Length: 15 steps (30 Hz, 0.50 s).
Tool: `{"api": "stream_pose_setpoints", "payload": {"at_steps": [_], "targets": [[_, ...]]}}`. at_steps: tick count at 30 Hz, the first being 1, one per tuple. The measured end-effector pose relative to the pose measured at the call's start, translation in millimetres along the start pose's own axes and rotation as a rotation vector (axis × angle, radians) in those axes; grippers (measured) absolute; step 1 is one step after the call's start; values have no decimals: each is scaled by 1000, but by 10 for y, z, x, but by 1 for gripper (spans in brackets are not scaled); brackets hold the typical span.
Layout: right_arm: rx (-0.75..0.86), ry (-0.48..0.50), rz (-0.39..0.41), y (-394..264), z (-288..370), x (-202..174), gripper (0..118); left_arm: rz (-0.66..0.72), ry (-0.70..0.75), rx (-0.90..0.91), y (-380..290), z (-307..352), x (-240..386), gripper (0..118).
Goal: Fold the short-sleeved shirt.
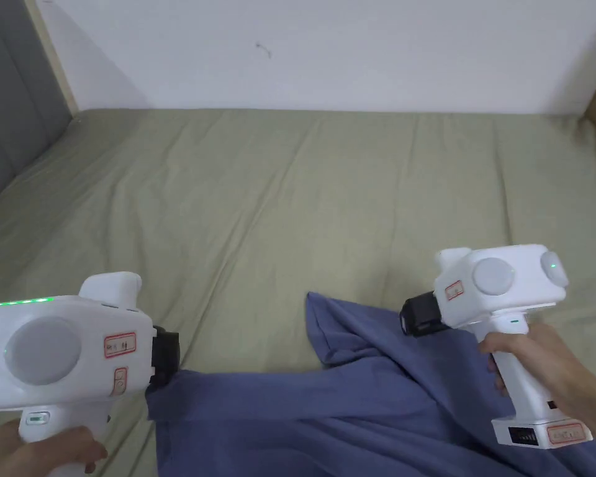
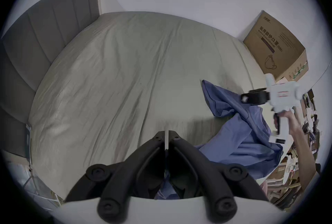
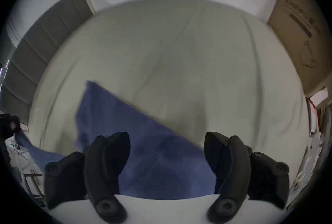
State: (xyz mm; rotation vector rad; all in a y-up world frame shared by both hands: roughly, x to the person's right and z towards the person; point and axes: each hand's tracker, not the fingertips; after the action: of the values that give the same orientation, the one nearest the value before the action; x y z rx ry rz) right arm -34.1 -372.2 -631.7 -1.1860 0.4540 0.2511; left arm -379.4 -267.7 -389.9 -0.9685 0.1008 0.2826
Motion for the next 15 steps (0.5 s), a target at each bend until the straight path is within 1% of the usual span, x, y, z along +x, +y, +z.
{"api": "stream_pose_setpoints", "payload": {"at_steps": [1,2,3,4,5,6,7,8,9,10,11,12,14,15], "targets": [[-9,32,-32,32,-141,11,82,13,-4,1,11,-13,-29,2],[-48,33,-66,39,-248,23,82,26,-5,-4,28,-23,-47,2],[-78,34,-77,6,-252,38,82,27,-6,-1,27,-30,-62,2],[5,46,-39,9,-138,55,80,24,1,-1,32,-40,-68,2],[4,52,-45,10,-71,61,71,24,11,-2,30,-37,-69,2],[12,49,-34,1,-24,53,57,17,11,2,40,-42,-62,2],[28,-4,12,-19,-7,53,27,13,11,3,41,-46,-61,2],[41,-39,5,-44,47,84,10,16,12,2,43,-43,-63,2],[53,-75,-10,-54,61,101,8,22,8,5,39,-30,-66,2],[40,-28,-33,-68,84,148,8,24,3,11,42,-19,-65,2],[31,24,-84,-71,118,177,7,37,8,6,44,-1,-65,2],[27,25,-107,-73,161,204,7,36,9,6,42,18,-61,2],[62,9,-97,-110,319,208,7,24,11,18,52,68,-47,2],[88,3,-105,-119,418,217,7,21,17,15,51,95,-35,2]]}}
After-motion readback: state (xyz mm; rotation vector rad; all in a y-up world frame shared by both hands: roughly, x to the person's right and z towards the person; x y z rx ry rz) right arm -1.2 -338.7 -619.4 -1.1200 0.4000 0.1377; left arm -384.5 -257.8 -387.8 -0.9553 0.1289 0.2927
